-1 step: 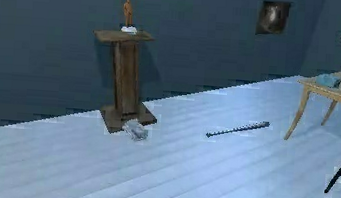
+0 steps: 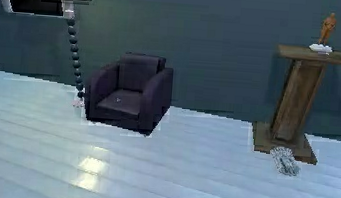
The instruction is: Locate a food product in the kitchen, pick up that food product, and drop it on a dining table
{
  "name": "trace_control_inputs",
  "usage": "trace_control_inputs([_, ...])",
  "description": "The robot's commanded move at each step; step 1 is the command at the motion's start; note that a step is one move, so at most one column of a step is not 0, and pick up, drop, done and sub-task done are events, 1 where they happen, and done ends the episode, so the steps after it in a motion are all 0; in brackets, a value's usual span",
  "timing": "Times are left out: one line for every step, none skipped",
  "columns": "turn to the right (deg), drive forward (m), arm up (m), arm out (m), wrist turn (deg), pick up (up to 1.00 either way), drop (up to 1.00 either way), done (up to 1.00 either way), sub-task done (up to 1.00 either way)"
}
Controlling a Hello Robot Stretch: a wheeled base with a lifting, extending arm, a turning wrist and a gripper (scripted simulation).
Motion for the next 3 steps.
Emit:
trace_control_inputs([-45.0,0.0,0.0,0.0,0.0,0.0,0.0,0.0,0.0])
trace_control_inputs([-39.0,0.0,0.0,0.0,0.0,0.0,0.0,0.0,0.0])
trace_control_inputs([0.0,1.0,0.0,0.0,0.0,0.0,0.0,0.0,0.0])
